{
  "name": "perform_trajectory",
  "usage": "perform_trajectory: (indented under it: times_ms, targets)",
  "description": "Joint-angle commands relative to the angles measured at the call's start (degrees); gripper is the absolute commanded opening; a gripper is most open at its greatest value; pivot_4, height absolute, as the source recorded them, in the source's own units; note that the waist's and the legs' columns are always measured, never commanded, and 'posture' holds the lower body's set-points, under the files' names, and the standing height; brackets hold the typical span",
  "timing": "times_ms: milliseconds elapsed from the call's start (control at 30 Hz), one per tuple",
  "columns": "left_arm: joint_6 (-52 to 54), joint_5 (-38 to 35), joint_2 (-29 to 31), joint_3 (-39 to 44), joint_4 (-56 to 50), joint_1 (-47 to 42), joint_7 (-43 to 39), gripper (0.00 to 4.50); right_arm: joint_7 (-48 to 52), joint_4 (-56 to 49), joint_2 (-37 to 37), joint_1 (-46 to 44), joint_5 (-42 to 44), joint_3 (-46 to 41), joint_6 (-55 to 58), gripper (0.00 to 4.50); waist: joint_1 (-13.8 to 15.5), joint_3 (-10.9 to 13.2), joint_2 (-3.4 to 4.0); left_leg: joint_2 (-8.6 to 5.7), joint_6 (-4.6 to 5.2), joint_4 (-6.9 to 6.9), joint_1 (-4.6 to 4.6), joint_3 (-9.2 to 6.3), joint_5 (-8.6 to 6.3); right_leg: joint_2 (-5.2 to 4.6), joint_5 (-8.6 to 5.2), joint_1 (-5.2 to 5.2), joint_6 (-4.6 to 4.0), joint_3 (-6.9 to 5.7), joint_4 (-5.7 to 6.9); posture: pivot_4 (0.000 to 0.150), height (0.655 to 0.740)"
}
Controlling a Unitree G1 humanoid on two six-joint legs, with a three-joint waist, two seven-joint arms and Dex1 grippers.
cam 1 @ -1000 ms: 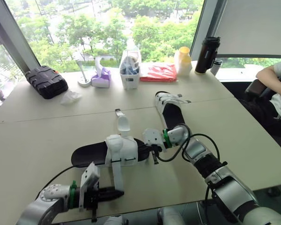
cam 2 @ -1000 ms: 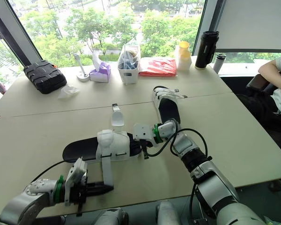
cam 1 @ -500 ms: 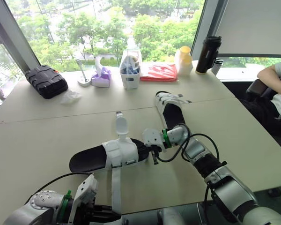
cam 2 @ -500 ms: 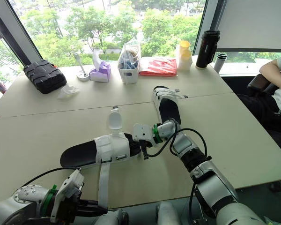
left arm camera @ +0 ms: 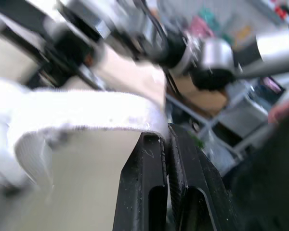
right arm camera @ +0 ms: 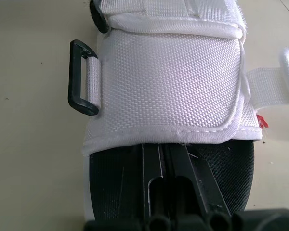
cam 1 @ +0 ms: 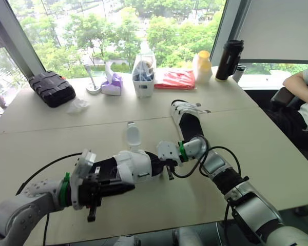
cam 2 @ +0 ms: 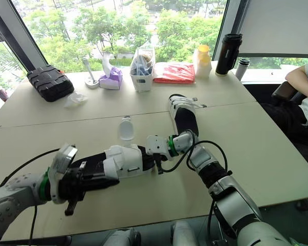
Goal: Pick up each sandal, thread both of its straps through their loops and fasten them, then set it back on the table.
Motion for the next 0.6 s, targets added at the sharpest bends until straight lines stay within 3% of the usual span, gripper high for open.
perform_trajectory:
  times_ms: [33,167,267,500,600]
  targets:
    - [1.45,-1.23,-1.85,0.12,2.39,-2.4,2.61,0.06,0.02,3.63,-1.2,1.95,-4.1,2.37,1.59,0.0,0.01,-0.01,0.01,0.0,0.0,-0.02,0.0,0.01,0.0,0.0,0.02,-0.01,-0.02,0.01,0.0,0.15,0.74]
    - [5.08,-3.11,-5.9,-0.03,8.28,-7.64,6.48,0.06,-0.17,3.58,-1.29,1.95,-4.25,2.35,1.61,0.0,0.09,-0.03,-0.07,-0.02,-0.03,0.01,0.0,-0.04,0.02,0.02,0.03,0.01,-0.01,-0.02,0.01,0.15,0.74]
    - [7.5,-5.43,-8.36,0.84,10.55,-9.98,9.12,0.91,-0.31,3.37,-1.38,2.02,-4.22,2.4,1.73,0.0,0.1,-0.04,-0.08,-0.02,-0.07,0.01,0.01,-0.04,0.04,0.01,0.03,0.02,0.0,-0.01,0.02,0.15,0.74]
    - [9.01,-7.45,-12.73,2.39,13.76,-12.61,14.06,4.46,-0.51,3.06,-1.52,2.2,-4.22,2.43,1.95,0.0,0.1,-0.04,-0.08,-0.03,-0.13,0.0,0.01,-0.05,0.07,0.0,0.14,0.03,0.14,-0.01,0.03,0.15,0.74]
    - [5.97,-4.73,-14.87,4.12,16.15,-14.02,17.13,4.46,-0.55,3.02,-1.53,2.21,-4.15,2.35,2.12,0.0,0.12,-0.05,-0.09,-0.03,-0.17,0.0,0.01,-0.05,0.1,0.0,0.14,0.03,0.14,-0.01,0.03,0.15,0.74]
